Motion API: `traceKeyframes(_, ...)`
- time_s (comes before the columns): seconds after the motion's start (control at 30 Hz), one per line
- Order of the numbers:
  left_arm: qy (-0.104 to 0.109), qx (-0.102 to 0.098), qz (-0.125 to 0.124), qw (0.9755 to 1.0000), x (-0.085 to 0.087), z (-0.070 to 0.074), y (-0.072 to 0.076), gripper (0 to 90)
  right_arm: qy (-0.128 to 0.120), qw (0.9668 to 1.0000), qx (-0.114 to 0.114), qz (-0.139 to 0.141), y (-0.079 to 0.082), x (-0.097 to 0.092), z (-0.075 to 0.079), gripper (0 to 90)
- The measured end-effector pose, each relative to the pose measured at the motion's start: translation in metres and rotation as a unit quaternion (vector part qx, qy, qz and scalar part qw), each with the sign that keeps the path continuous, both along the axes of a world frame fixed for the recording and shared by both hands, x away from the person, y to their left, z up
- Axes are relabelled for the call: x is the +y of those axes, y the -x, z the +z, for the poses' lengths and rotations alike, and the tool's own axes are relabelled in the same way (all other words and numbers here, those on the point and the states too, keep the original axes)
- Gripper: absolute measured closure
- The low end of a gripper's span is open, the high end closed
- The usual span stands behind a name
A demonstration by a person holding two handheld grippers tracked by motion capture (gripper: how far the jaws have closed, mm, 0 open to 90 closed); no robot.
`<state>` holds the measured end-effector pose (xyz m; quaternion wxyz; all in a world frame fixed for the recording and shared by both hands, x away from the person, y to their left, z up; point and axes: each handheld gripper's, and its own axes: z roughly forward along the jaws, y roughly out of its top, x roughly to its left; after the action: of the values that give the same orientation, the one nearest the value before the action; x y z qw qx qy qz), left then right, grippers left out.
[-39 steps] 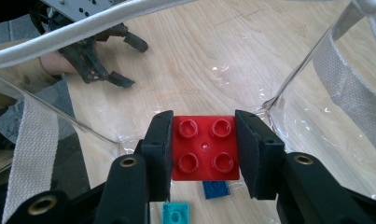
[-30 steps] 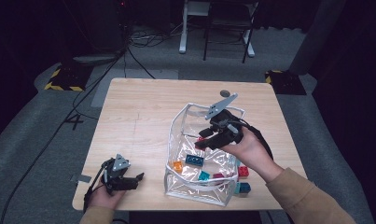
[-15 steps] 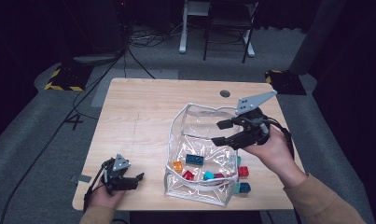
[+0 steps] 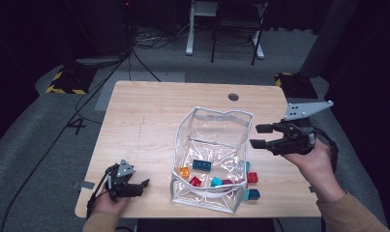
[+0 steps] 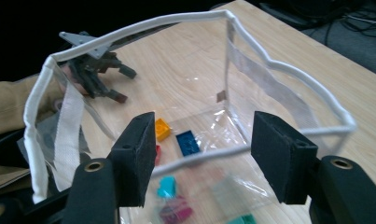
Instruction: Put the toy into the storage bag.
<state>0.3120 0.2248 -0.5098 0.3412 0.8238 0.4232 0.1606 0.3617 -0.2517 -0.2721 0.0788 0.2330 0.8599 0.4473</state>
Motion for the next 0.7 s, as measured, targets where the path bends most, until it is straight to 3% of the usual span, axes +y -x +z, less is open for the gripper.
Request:
traceKeyframes(0.33,0.001,0.000,0.002,1.0000,0.000,0.000,-0.001,19.9,-0.008,0.9988,-0.007,-0.049,0.003,-0.040,-0.004,41.9)
traceKeyframes(0.6,0.001,-0.001,0.007,1.0000,0.000,0.000,-0.001,20.2,-0.003,0.9978,-0.008,-0.066,0.000,-0.050,-0.017,41.9)
traceKeyframes(0.7,0.000,-0.001,0.007,1.0000,0.000,0.000,-0.001,20.2,-0.004,0.9972,-0.001,-0.075,-0.002,-0.051,-0.031,41.8)
